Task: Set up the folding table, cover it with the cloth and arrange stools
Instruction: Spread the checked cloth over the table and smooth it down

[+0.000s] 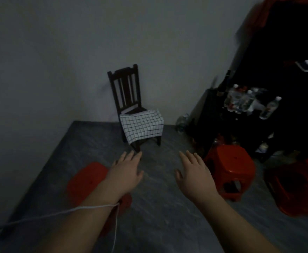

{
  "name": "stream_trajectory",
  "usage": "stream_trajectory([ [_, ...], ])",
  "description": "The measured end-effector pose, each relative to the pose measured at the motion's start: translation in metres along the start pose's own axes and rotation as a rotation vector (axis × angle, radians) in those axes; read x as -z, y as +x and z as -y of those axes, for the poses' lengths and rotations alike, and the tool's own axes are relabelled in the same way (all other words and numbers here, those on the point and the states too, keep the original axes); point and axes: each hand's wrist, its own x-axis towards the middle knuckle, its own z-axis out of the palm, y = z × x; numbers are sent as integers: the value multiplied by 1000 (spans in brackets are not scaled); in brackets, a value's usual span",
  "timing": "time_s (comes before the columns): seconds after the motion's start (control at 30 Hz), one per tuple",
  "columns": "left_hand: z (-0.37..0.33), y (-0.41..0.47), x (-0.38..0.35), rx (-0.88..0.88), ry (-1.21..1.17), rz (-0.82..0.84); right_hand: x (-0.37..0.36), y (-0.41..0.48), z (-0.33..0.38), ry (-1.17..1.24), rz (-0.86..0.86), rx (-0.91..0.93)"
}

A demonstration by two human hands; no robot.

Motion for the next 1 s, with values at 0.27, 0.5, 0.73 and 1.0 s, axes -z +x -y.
stream_trajectory([
  [0.27, 22, 94, 9, 102, 9, 8, -19, 110, -2, 12, 38, 100],
  [0.5, 4, 214, 6, 188, 5, -11, -20, 244, -59, 23, 59, 175],
  [0.73, -31, 327, 12, 228, -71, 15, -6, 369, -104, 12, 115, 224],
  [1.0, -25, 431, 15, 263, -136, 44, -11, 485, -113, 16, 204, 252],
])
